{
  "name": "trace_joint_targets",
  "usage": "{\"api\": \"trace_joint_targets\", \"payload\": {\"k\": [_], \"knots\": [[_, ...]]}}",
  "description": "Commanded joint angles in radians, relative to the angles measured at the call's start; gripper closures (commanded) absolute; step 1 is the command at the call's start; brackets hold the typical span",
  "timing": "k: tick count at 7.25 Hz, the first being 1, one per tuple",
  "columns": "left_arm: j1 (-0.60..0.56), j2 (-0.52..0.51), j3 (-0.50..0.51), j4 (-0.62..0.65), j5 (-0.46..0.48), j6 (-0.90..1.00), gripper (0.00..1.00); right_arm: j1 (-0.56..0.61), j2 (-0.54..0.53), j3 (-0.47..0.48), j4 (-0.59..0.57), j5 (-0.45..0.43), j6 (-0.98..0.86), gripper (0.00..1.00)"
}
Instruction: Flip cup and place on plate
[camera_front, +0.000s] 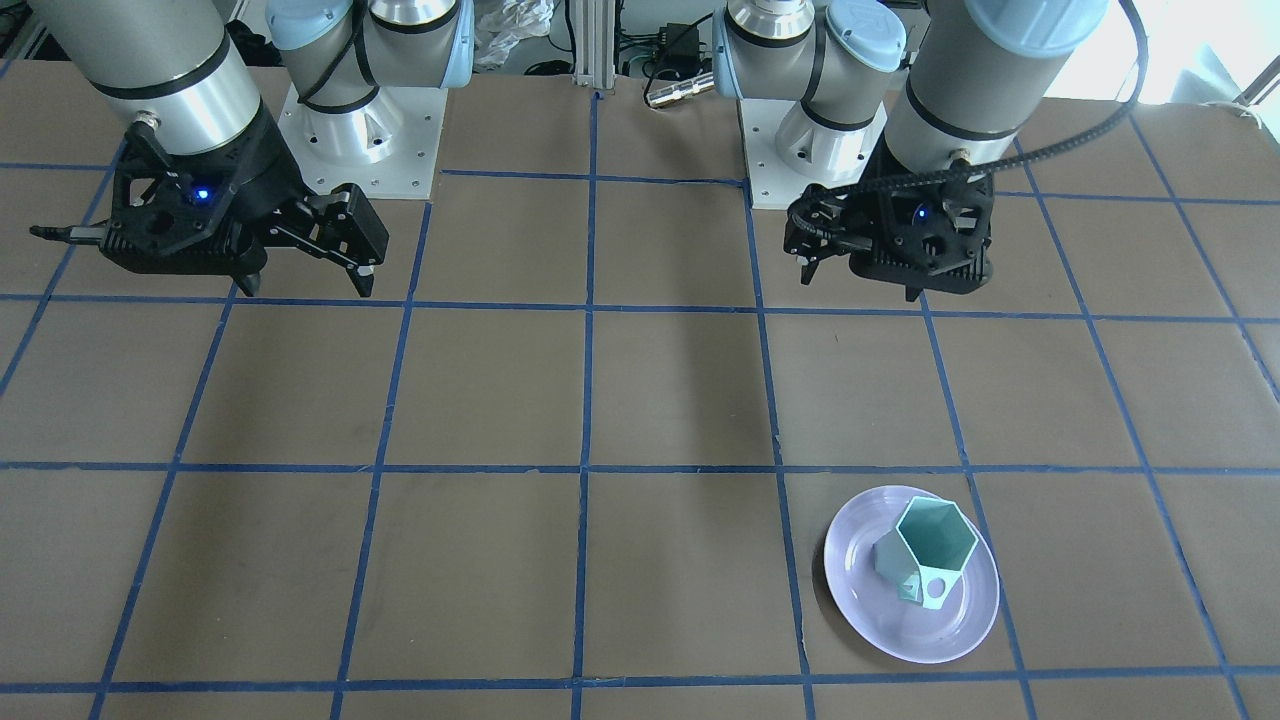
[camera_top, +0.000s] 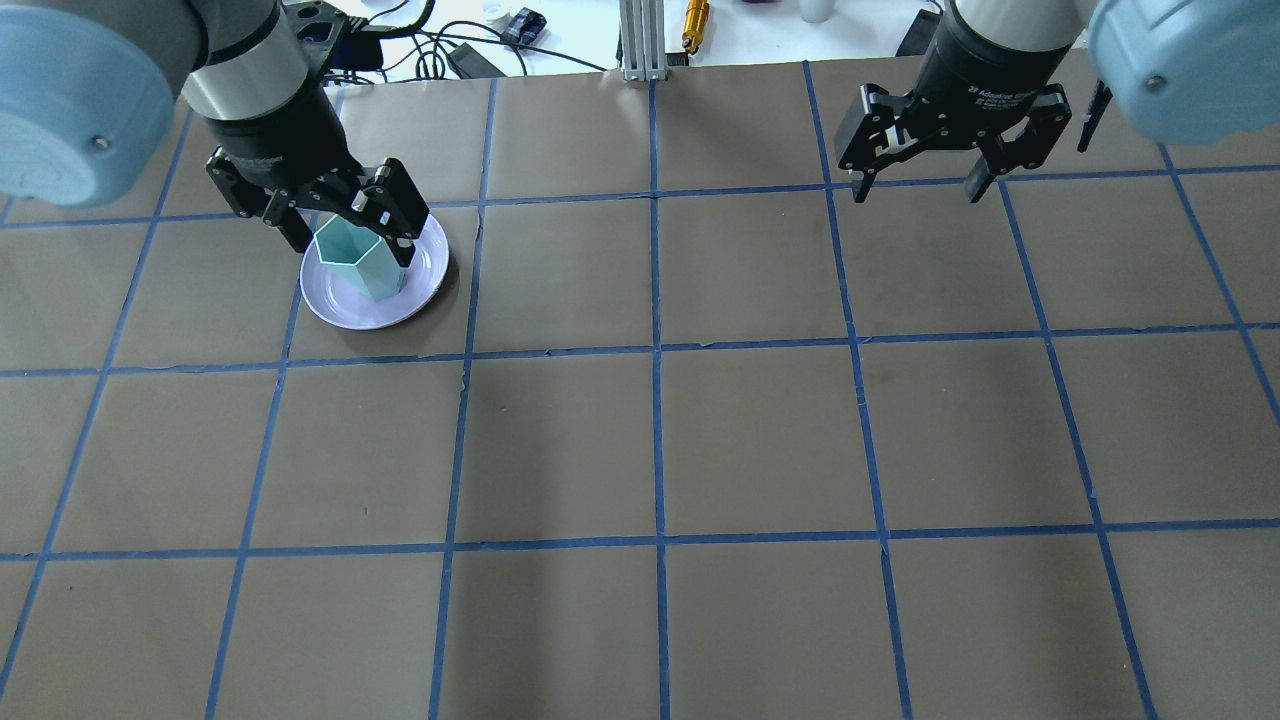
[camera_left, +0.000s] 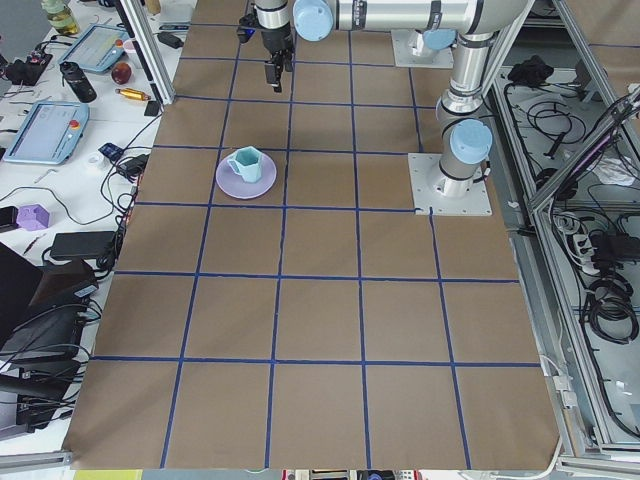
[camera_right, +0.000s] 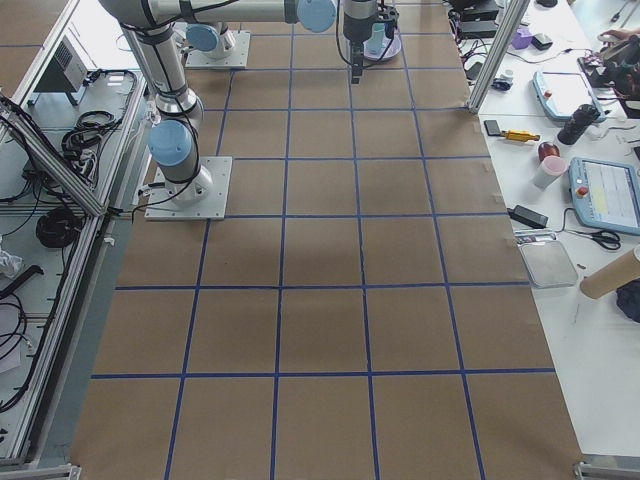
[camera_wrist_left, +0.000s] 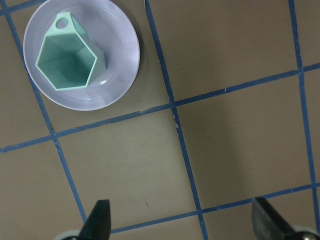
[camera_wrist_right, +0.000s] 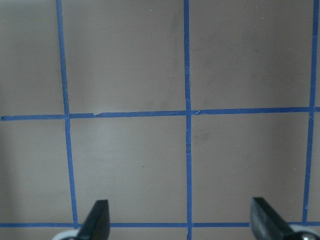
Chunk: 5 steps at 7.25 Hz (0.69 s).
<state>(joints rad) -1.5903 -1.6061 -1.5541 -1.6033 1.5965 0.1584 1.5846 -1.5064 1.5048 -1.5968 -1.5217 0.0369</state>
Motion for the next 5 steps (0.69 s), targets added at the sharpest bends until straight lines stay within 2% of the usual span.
{"api": "trace_joint_targets", "payload": {"k": [1,2,5], "knots": [[0.019,0.084,-0.056,0.005,-0.004,-0.031,0.00,0.000,0.000,0.000,0.000,0.000,0.000,0.00],[0.027,0.081,-0.038,0.000,-0.044,-0.081,0.00,0.000,0.000,0.000,0.000,0.000,0.000,0.00],[0.030,0.025,0.060,-0.075,-0.041,-0.099,0.00,0.000,0.000,0.000,0.000,0.000,0.000,0.00]]}}
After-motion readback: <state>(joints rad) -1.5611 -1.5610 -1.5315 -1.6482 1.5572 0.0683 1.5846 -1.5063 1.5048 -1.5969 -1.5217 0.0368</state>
